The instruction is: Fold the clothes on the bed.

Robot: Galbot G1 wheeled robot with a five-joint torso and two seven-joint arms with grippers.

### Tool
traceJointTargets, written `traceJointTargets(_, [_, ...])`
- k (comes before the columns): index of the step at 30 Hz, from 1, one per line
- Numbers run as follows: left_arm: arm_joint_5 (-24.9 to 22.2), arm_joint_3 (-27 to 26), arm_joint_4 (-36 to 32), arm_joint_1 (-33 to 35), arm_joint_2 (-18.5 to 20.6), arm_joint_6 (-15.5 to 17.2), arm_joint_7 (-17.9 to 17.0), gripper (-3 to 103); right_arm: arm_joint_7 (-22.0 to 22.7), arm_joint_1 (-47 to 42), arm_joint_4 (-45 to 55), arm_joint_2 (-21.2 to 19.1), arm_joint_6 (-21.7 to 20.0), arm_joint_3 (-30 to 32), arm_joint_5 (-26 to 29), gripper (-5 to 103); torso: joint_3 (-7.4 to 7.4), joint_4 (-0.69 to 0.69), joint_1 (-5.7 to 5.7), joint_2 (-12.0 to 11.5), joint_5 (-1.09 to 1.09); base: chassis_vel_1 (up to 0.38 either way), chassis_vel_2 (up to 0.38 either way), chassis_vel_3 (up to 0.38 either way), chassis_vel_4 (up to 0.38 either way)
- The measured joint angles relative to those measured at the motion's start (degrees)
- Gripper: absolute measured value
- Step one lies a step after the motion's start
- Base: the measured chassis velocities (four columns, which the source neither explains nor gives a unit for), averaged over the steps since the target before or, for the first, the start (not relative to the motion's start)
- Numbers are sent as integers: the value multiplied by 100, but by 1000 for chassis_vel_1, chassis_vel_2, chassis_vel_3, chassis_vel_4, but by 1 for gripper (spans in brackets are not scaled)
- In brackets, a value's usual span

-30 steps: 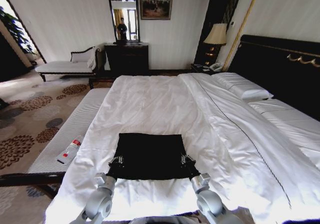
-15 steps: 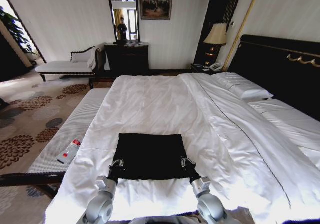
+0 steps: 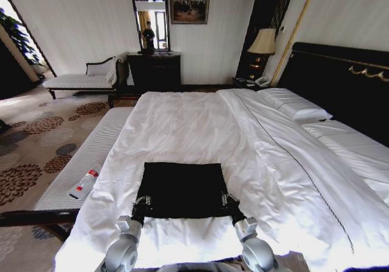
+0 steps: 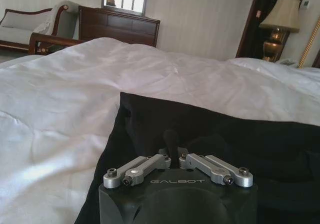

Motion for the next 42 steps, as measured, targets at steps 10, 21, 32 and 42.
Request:
traceJointTargets(10, [342,-26,-183,136,127,155,-79,27,-12,-400,77,70,236,77,-332,39,0,0,0,0,0,0,0,0,0])
traceJointTargets(21, [155,-574,-568,351,270,111,-68,66,22,-713,527,-15,338,457,-94,78,0,0,-1,0,1,0,0,0,0])
traceJointTargets(32, [-1339,-585,-94,-837,338,677,-351,99,69,-692,895,-127,125,788,374,100,1,1,0,0,0,0,0,0,0])
traceJointTargets(42, [-2085,41,1388,-2720,303,968,-300,100,79,-703,873,-187,-2,893,363,100,1,-2,0,0,0,0,0,0,0])
